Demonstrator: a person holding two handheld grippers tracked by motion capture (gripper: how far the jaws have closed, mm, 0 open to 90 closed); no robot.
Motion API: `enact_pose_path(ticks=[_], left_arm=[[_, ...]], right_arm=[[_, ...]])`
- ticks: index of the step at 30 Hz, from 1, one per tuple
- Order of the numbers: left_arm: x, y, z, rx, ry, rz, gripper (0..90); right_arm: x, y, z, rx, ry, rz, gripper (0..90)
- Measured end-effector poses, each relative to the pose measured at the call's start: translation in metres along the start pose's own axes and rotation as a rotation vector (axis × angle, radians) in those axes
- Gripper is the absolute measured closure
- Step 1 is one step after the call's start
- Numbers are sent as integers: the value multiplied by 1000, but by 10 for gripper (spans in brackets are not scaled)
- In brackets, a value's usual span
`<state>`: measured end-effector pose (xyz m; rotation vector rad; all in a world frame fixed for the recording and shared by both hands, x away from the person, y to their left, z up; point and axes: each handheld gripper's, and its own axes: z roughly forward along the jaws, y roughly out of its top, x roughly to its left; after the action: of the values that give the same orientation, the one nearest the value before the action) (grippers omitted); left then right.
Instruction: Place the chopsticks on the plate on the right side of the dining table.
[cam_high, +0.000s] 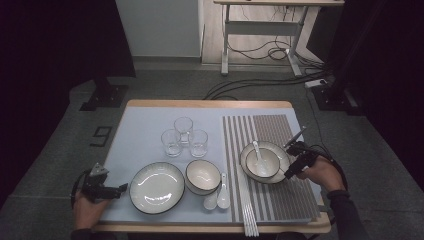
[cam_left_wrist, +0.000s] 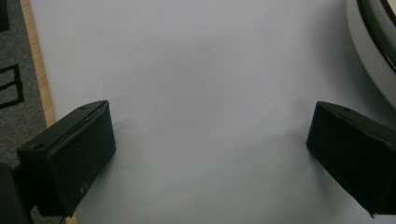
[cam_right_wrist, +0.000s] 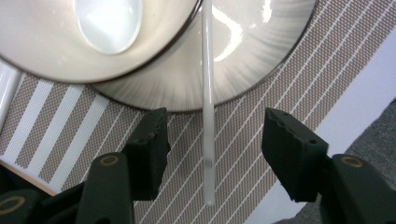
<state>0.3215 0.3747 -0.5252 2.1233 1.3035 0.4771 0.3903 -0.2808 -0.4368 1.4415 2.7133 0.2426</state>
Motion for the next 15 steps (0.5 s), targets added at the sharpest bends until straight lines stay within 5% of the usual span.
enact_pose_path(ticks=[15], left_arm=[[0, 0, 0, 0, 0, 0, 9]], right_arm=[[-6, -41, 0, -64, -18, 76, 314]])
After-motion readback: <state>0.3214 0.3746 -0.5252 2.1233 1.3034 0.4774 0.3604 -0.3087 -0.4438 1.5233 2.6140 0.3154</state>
